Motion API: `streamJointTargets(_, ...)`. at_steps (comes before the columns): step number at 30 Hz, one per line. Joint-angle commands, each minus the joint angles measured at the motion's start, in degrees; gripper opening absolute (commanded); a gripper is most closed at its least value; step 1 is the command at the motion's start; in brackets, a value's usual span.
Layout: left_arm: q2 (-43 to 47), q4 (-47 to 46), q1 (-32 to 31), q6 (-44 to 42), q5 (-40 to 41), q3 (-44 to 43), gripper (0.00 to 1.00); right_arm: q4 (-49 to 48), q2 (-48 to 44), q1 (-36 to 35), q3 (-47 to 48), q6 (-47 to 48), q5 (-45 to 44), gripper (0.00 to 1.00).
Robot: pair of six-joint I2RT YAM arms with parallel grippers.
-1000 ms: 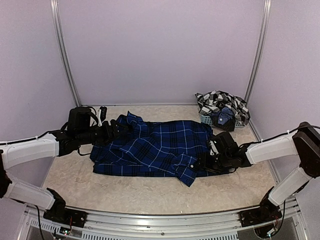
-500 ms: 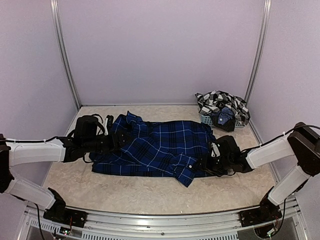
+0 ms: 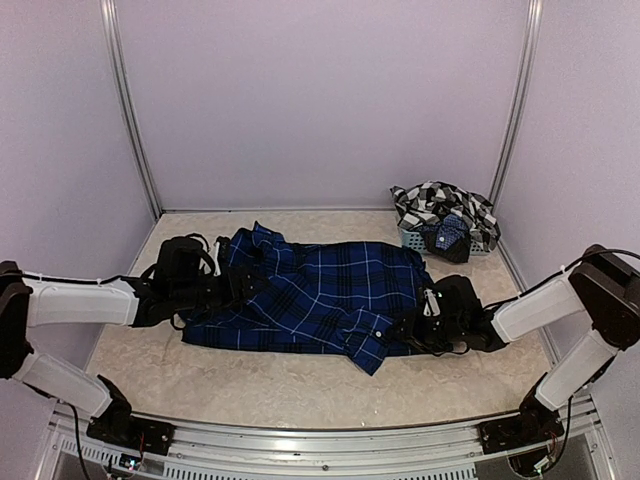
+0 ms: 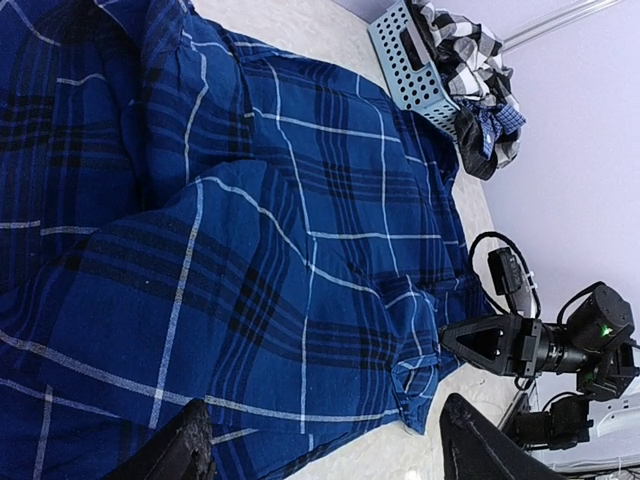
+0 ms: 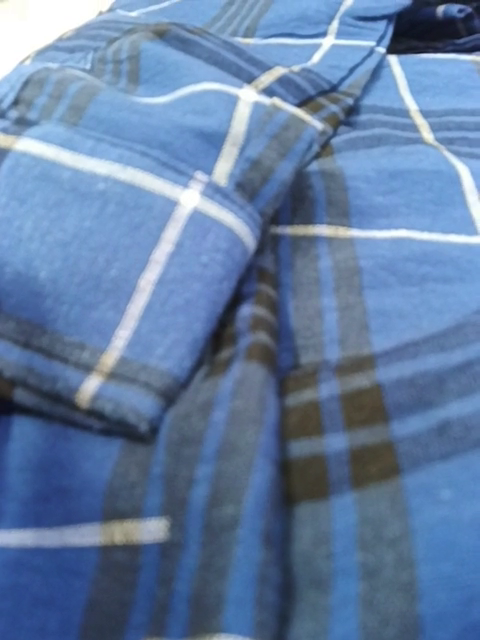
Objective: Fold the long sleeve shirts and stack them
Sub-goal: Smooth out the 1/3-folded shirt at the center of the board.
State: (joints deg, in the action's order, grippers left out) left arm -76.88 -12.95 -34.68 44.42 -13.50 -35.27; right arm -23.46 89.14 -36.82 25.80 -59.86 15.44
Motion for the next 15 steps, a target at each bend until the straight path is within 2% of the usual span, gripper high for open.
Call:
streamJointTargets(1,-2.02,-3.91,-0.50,-1.68,0.61,1.24,0.74,-2.37,1.20,0.51,0.30,-1.07,0.33,0.27)
streamJointTargets(8,-7.96,-2.49,0.13,-2.54,2.83,-2.16,0.73,-3.67,1.61,0.49,0.77,-1.74,0.71,0.24)
streamJointTargets(15,-11.24,-3.22,0.44,-2.94,3.93,-1.59,0.73,-6.73,2.97,0.44,0.82,-2.96,2.09,0.22)
